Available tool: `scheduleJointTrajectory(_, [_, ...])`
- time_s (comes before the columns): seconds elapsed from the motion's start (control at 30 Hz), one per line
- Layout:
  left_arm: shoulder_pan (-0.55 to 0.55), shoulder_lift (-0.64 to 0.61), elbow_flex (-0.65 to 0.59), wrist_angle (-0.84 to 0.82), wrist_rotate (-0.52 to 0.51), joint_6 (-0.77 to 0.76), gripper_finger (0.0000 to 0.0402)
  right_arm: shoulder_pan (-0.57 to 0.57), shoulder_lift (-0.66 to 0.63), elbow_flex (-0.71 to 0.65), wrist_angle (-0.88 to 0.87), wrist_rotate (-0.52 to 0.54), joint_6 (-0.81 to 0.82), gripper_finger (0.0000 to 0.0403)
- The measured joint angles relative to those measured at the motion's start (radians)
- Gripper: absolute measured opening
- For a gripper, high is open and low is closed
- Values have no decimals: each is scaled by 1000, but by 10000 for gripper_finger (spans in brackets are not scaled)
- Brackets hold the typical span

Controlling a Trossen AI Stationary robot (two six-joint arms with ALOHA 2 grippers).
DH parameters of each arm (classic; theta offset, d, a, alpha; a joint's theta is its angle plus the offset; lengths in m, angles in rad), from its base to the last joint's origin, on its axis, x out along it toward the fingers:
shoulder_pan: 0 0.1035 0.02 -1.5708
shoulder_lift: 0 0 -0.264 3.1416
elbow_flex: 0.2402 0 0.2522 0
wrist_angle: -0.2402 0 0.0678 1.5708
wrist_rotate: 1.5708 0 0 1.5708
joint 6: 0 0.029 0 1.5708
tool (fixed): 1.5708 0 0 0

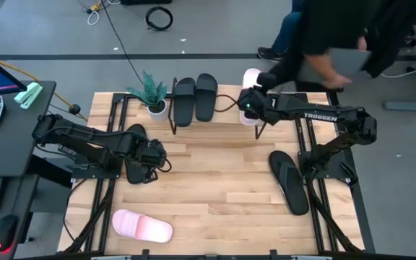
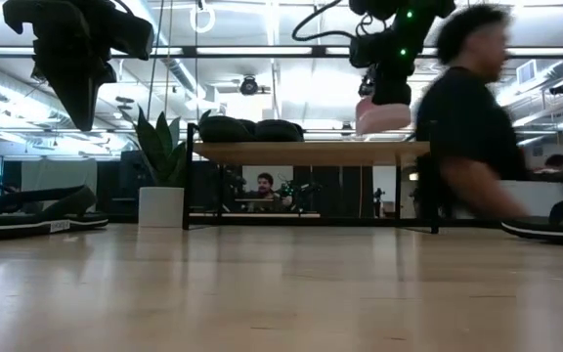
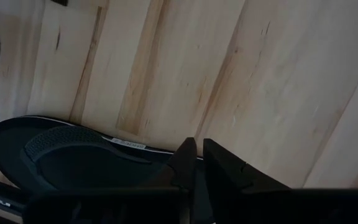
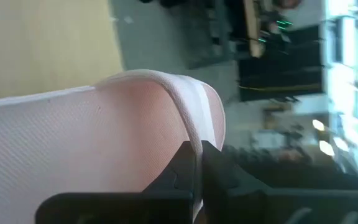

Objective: Pick and place slides into the shelf
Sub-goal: Put the right pink slide on the shelf

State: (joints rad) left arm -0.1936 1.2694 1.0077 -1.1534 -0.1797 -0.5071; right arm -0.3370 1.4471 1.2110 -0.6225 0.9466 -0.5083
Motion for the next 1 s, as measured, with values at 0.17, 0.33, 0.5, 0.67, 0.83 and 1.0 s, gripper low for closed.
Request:
scheduleJointTrajectory(0.17, [0, 0, 0, 0, 0, 3, 35, -36, 0, -33, 93, -110, -93, 8])
scheduleJointTrajectory(0.33, [0, 0, 0, 0, 0, 3, 40, -82, 0, -54, 99, -169, -105, 8])
scheduleJointTrajectory(0.5, [0, 0, 0, 0, 0, 3, 33, -112, 1, -66, 95, -167, -99, 8])
scheduleJointTrajectory(0.67, [0, 0, 0, 0, 0, 3, 28, -115, 1, -71, 93, -180, -111, 11])
scheduleJointTrajectory(0.83, [0, 0, 0, 11, 0, 0, 34, -128, 1, -71, 88, -209, -129, 25])
scheduleJointTrajectory(1.0, [0, 0, 0, 17, 0, -5, 40, -135, 1, -71, 70, -214, -110, 55])
